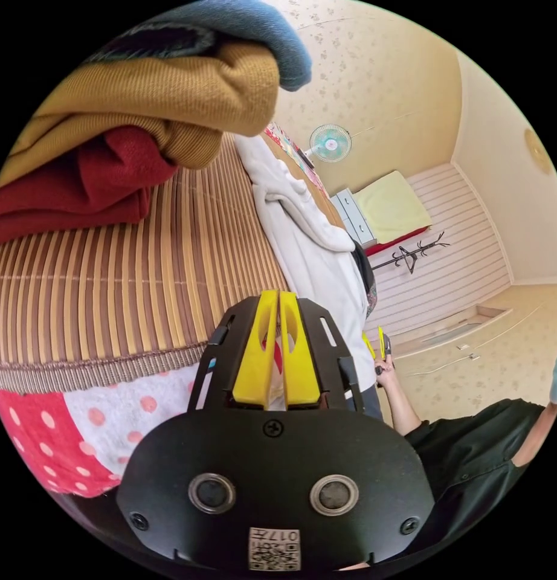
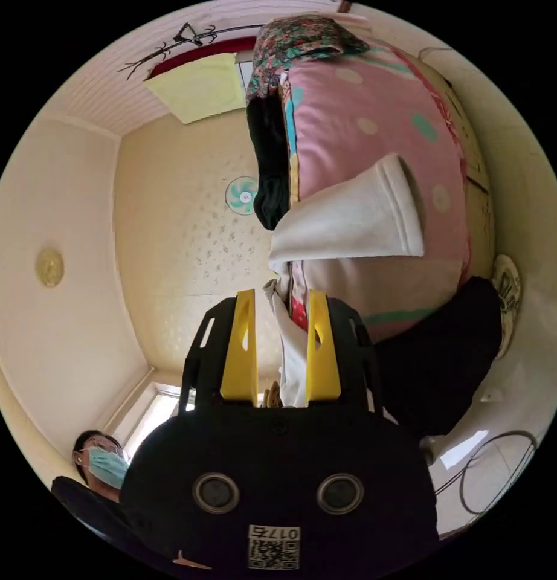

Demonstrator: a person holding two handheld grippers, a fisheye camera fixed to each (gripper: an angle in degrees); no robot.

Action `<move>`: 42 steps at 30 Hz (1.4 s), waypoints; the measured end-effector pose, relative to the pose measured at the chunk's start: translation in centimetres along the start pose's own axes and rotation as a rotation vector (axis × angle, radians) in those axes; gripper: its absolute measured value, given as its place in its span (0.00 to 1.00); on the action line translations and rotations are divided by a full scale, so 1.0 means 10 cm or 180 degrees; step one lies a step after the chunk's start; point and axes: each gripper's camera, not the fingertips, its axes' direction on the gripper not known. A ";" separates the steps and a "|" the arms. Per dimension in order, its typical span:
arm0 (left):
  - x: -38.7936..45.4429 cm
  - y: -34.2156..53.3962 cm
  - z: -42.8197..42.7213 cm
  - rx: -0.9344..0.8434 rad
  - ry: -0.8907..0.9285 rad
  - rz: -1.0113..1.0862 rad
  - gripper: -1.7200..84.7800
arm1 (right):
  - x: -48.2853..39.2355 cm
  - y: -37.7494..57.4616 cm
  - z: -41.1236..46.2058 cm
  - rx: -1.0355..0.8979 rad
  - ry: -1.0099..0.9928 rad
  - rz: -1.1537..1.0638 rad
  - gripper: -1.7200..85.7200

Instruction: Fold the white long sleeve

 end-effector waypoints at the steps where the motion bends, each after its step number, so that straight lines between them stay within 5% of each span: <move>1: 0.01 0.02 0.01 0.0018 0.0002 0.0005 0.01 | 0.14 -0.07 -0.02 0.0108 -0.0234 0.0227 0.16; 4: 0.05 0.08 0.03 0.0059 0.0009 0.0018 0.01 | 0.34 -0.32 -0.04 0.0316 -0.0448 0.0687 0.14; 10: 0.10 0.15 0.06 0.0081 0.0019 0.0031 0.01 | 0.12 -0.91 -0.06 0.0257 0.0286 0.0824 0.06; 15: 0.13 0.21 0.07 0.0095 0.0040 0.0045 0.01 | -0.94 -1.18 0.06 0.0364 -0.0109 0.0097 0.07; 21: 0.16 0.26 0.08 0.0106 0.0043 0.0068 0.01 | -1.76 -2.20 0.41 0.0588 0.0990 -0.0666 0.12; 27: 0.16 0.30 0.06 0.0121 0.0066 0.0036 0.01 | -1.37 -2.18 0.20 0.0684 0.1240 -0.0514 0.13; 34: 0.18 0.35 0.05 0.0123 0.0053 0.0079 0.01 | -0.02 -1.81 -0.02 0.0987 0.0333 0.0646 0.15; 42: 0.17 0.38 0.02 0.0143 0.0081 0.0050 0.01 | -0.34 -1.90 0.38 0.1122 0.0759 0.0464 0.08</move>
